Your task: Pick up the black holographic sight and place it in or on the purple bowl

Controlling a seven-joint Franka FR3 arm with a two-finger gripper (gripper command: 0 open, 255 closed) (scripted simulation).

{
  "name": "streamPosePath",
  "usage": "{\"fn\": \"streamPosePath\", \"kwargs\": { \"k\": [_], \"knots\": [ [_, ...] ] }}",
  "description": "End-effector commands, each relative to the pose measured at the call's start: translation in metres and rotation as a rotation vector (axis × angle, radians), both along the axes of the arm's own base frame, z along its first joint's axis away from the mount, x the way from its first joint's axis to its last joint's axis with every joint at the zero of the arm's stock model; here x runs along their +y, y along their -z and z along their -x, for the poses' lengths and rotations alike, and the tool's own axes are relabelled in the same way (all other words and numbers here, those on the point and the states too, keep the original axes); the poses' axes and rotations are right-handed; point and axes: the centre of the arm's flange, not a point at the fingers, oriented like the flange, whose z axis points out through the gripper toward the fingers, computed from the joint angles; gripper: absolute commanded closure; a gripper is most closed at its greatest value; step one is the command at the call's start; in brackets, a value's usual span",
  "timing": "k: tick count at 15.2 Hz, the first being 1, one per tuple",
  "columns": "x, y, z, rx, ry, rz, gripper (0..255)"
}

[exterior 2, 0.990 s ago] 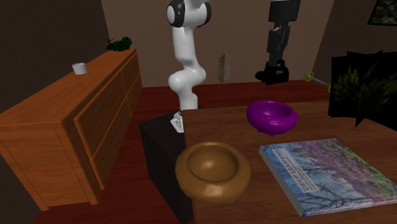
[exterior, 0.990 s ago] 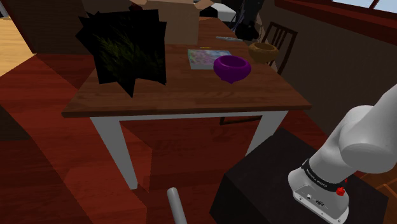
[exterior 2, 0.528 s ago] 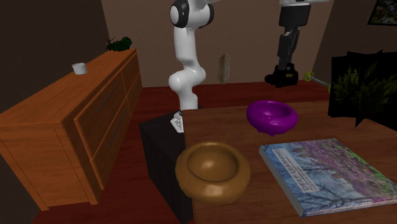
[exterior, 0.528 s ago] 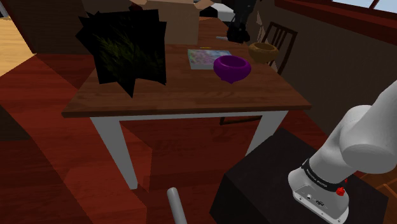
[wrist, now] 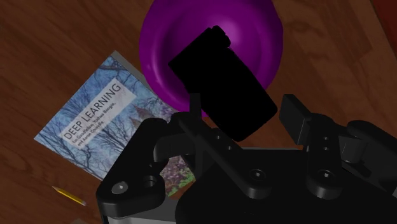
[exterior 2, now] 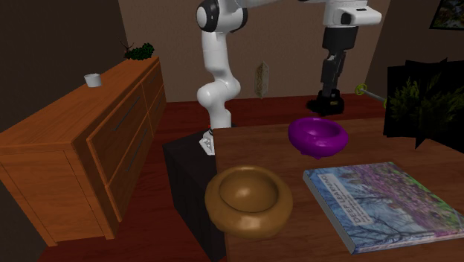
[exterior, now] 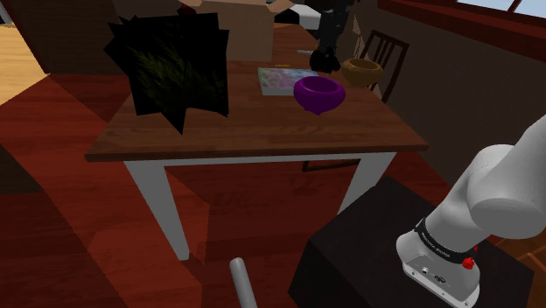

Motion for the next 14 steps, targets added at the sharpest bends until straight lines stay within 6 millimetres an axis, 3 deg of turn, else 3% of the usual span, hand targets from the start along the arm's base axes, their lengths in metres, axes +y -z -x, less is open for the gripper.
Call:
{"fn": "streamPosePath", "kwargs": {
  "k": [1,7,14],
  "knots": [
    [0.000,0.010,0.000,-0.001,0.000,0.000,255],
    [0.000,0.045,0.000,-0.001,0.000,0.000,255],
    [0.000,0.045,0.000,-0.001,0.000,0.000,255]
  ]
}}
